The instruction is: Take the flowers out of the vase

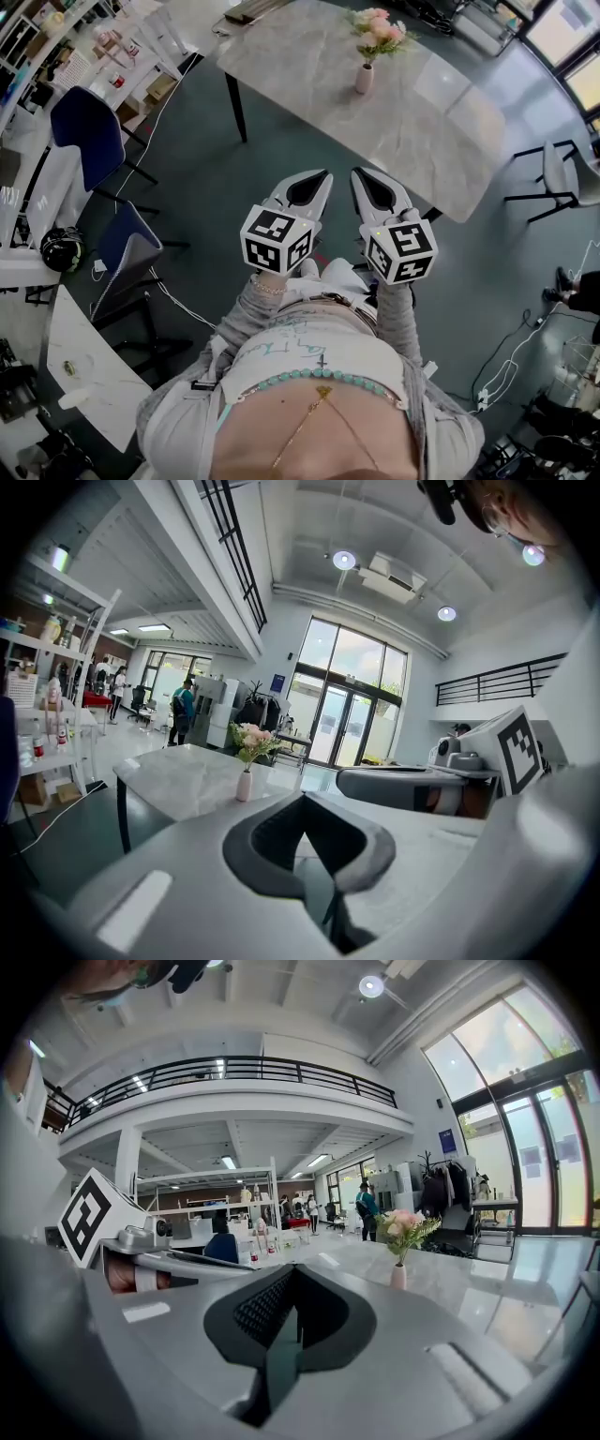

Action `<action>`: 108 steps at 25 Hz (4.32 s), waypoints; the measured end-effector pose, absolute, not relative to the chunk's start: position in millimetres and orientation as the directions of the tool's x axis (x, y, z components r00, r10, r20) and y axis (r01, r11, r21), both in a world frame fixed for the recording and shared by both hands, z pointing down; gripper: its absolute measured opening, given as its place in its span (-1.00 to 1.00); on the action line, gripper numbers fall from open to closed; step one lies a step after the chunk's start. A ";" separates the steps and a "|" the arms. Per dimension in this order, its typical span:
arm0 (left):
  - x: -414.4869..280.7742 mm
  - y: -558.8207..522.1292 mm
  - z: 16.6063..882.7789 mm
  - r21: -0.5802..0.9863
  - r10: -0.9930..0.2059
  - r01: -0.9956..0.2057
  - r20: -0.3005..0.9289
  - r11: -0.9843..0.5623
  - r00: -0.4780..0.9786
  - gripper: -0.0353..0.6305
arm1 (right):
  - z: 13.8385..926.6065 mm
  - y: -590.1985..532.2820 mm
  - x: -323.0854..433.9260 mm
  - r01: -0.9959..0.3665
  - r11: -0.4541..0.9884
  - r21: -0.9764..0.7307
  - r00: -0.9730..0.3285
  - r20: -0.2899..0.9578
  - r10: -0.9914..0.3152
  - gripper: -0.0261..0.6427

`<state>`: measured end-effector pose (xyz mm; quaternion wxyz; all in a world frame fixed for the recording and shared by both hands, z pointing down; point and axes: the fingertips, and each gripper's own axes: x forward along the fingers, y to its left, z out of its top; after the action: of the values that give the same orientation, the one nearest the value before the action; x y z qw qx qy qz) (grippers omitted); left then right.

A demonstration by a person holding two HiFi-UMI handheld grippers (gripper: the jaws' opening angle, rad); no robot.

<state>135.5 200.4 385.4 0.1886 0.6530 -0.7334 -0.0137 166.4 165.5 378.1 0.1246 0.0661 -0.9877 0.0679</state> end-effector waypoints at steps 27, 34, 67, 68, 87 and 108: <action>52.3 81.5 378.9 0.273 -0.947 -0.933 0.281 0.235 -0.156 -0.89 | 370.1 41.4 73.6 -0.048 0.991 -0.124 -0.962 0.271 -0.013 -0.84; 40.6 53.2 382.1 0.273 -0.939 -0.922 0.283 0.276 -0.197 -0.89 | 373.2 12.8 60.8 -0.003 0.992 -0.123 -0.960 0.278 0.032 -0.84; -80.2 21.0 387.4 0.304 -0.957 -0.951 0.286 0.056 0.035 -0.89 | 383.6 -7.9 -62.0 -0.185 0.971 -0.151 -0.945 0.298 -0.133 -0.84; -85.3 22.7 388.3 0.304 -0.957 -0.952 0.286 0.045 0.046 -0.89 | 384.7 -6.2 -66.6 -0.196 0.969 -0.150 -0.944 0.297 -0.145 -0.84; -103.4 -0.6 401.3 0.328 -0.932 -0.939 0.296 -0.104 0.207 -0.89 | 394.7 -37.4 -70.8 -0.375 0.913 -0.160 -0.895 0.318 -0.312 -0.84; -82.2 -94.2 384.8 0.297 -0.923 -0.944 0.303 -0.144 0.236 -0.89 | 369.8 -120.5 -55.5 -0.364 0.916 -0.166 -0.911 0.267 -0.314 -0.84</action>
<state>-82.2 -94.2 384.8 0.2158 0.7558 -0.6177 0.0240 -55.5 -120.5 369.8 0.1181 0.1743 -0.9717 0.1068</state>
